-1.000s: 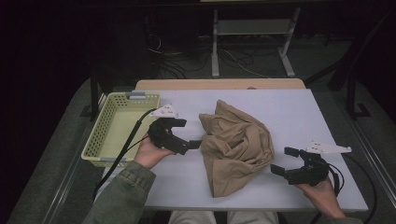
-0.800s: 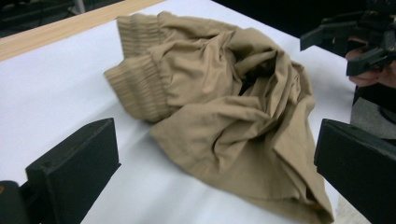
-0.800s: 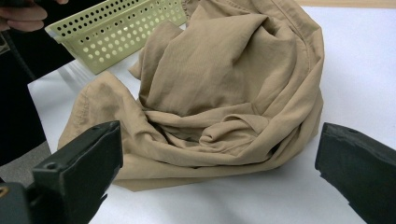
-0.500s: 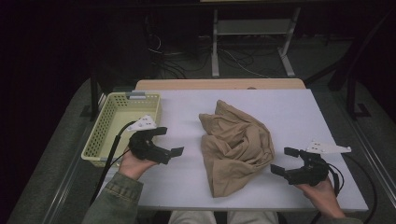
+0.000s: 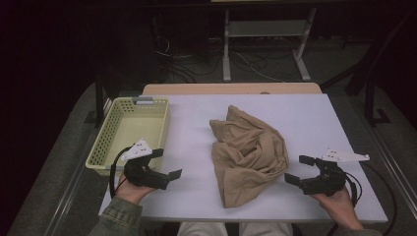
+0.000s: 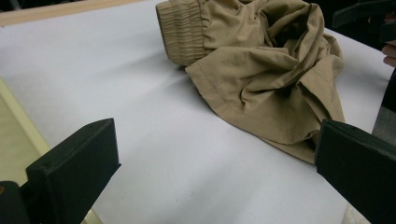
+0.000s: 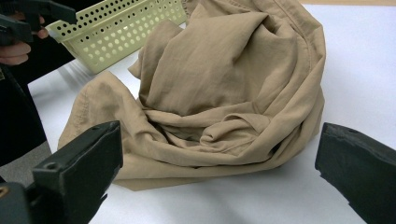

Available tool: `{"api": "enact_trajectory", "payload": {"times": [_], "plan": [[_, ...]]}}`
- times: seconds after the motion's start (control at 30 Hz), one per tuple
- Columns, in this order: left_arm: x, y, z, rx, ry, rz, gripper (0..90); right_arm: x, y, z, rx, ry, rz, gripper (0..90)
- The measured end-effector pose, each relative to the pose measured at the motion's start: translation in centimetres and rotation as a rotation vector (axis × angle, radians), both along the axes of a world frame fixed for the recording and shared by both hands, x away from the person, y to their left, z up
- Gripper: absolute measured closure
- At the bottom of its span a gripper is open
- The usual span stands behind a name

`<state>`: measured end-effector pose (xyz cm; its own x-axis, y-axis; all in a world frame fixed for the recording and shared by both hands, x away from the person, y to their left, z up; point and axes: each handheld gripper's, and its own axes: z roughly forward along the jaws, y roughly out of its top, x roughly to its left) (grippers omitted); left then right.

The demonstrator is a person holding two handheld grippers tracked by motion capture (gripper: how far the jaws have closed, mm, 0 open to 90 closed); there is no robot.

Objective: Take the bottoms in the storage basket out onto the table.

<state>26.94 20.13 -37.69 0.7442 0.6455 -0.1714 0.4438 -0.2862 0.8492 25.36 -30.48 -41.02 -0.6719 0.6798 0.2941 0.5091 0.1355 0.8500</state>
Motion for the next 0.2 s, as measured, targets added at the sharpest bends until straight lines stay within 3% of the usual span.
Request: {"api": "enact_trajectory", "payload": {"times": [0.2], "plan": [[-0.23,0.14,-1.03,0.013,0.021,0.009,0.0,-0.07,-0.04,0.04,0.002,-0.003,0.000,0.6]]}}
